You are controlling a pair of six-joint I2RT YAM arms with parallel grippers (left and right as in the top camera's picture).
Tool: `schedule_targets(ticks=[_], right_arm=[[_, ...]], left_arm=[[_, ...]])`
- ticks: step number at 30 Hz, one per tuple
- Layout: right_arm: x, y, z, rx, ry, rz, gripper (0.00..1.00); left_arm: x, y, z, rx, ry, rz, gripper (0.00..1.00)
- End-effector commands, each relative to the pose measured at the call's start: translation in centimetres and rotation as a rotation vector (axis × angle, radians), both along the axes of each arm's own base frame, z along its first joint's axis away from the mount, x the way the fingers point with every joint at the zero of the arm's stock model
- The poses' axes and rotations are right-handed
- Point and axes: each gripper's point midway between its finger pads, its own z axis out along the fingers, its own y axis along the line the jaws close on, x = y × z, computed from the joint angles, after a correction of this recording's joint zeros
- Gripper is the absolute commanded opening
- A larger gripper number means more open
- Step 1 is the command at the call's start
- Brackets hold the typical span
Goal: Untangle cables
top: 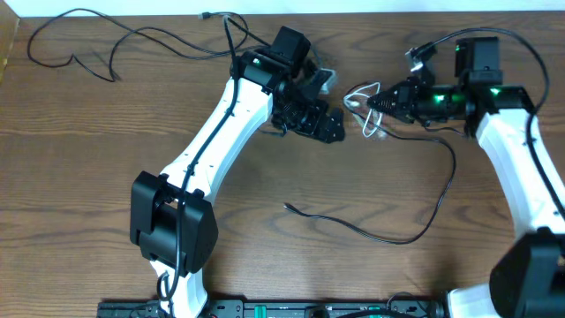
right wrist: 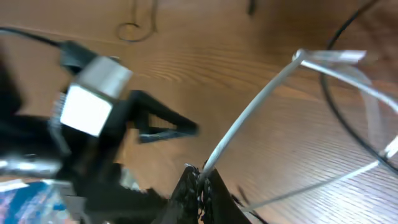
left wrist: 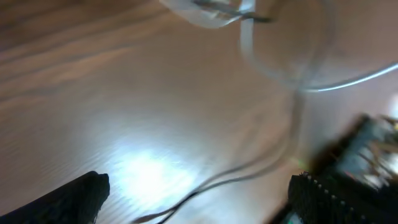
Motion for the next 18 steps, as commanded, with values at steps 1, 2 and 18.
schedule_targets(ticks=[1,2,18], right_arm=[[-0.6,0.6,1.6,0.056,0.014,0.002,0.01],[-0.6,0.6,1.8,0.060,0.015,-0.002,0.01],[1.3,-2.3,15.8,0.334,-0.329,-0.063,0.01]], left_arm=[[-1.6,-2.1,1.5,-0.177,0.021,-0.135,0.97],[-1.6,-2.2,1.6,-0.183,0.021,-0.137,0.97],[-1.0,-1.5,0.9,-0.126,-0.005,-0.118,0.97]])
